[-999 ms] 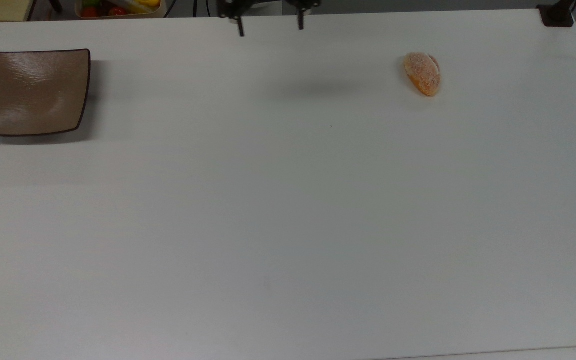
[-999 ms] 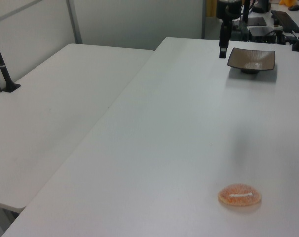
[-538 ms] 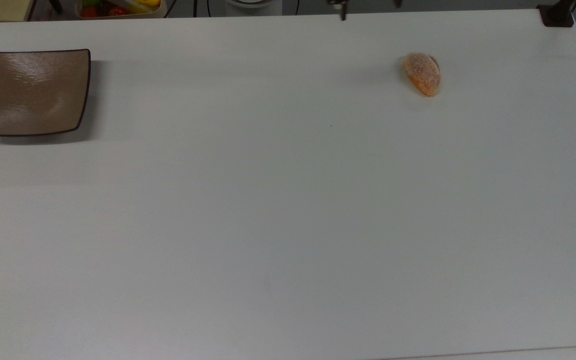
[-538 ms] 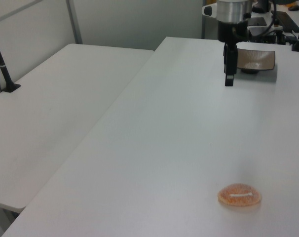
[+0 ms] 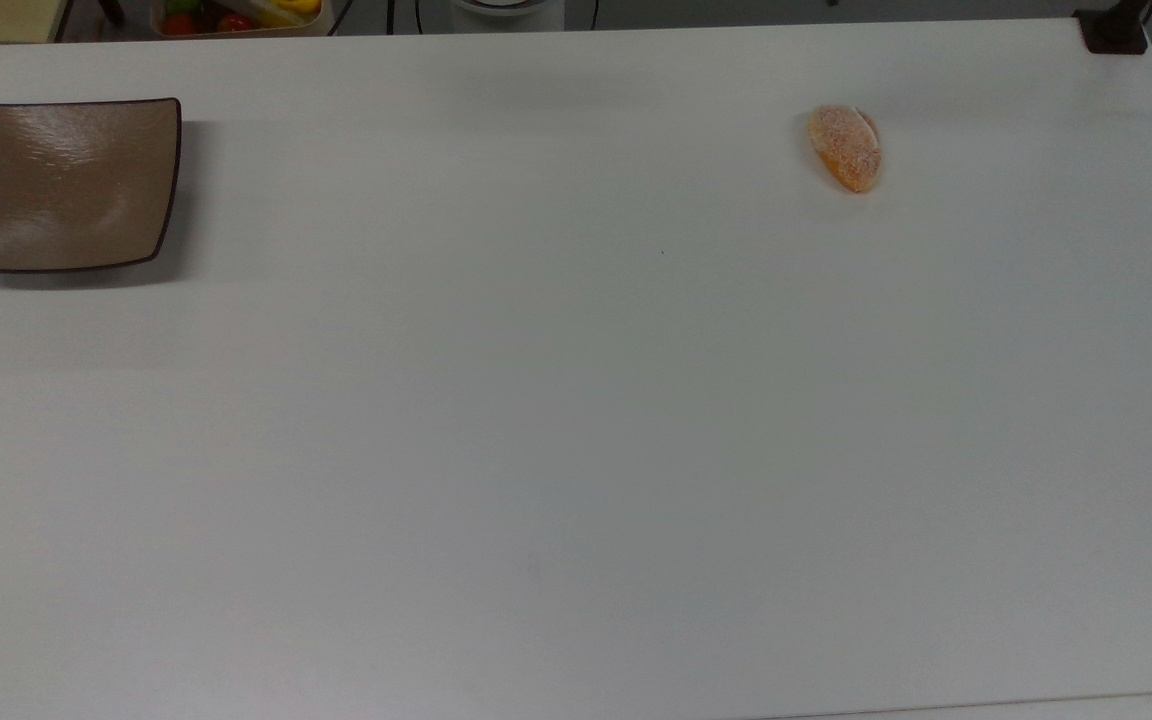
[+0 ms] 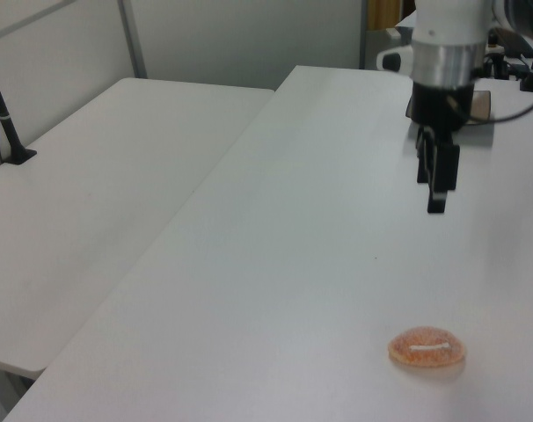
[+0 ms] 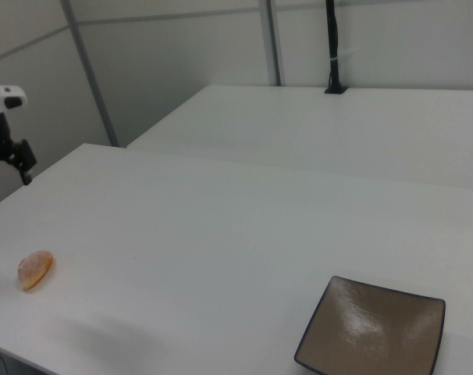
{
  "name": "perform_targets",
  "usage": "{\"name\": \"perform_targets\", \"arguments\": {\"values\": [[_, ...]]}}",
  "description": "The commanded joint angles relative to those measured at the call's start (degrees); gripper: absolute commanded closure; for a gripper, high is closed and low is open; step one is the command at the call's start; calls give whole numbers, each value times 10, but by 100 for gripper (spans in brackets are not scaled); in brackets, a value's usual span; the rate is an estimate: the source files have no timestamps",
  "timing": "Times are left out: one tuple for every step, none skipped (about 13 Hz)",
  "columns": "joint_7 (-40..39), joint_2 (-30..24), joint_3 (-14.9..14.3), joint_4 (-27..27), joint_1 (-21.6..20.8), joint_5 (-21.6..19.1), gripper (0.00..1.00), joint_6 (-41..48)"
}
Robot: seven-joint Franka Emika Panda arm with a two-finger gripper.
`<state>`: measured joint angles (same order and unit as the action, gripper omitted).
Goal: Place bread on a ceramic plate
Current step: 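Move the open gripper over to the orange bread roll, then lower the gripper onto the bread roll and close on it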
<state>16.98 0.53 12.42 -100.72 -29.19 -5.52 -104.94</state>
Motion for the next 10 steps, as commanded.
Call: {"name": "perform_targets", "arguments": {"values": [[37,10,37,-70,-3,2,0,-86],[44,19,41,-86,-13,2,0,-104],[45,26,41,-97,-22,3,0,-112],[45,32,41,-108,-25,3,0,-125],[45,38,42,-119,-29,4,0,-139],[45,48,42,-129,-36,5,0,-151],[45,60,42,-129,-39,8,0,-153],[45,69,41,-131,-39,13,0,-156],[45,81,42,-135,-39,22,0,-161],[50,96,42,-137,-39,44,0,-170]]}}
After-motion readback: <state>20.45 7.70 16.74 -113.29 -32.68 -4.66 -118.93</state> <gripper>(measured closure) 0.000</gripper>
